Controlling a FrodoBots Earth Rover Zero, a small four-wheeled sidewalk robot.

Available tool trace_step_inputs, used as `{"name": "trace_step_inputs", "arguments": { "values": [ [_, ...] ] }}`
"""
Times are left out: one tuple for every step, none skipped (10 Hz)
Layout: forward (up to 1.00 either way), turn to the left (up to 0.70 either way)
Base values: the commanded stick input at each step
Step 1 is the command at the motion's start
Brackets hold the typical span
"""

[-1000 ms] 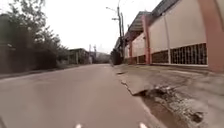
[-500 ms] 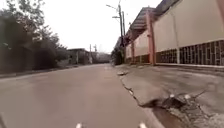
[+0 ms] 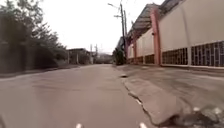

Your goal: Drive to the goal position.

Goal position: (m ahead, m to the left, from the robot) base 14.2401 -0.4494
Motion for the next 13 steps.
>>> {"name": "trace_step_inputs", "arguments": {
  "values": [
    [0.85, 0.0],
    [0.85, 0.0],
    [0.85, 0.0],
    [0.85, 0.0],
    [0.85, 0.0],
    [0.85, 0.0],
    [0.85, 0.0],
    [0.85, 0.0],
    [0.85, 0.0],
    [0.85, 0.0],
    [0.85, 0.0],
    [0.85, 0.0],
    [0.85, 0.0]
  ]
}}
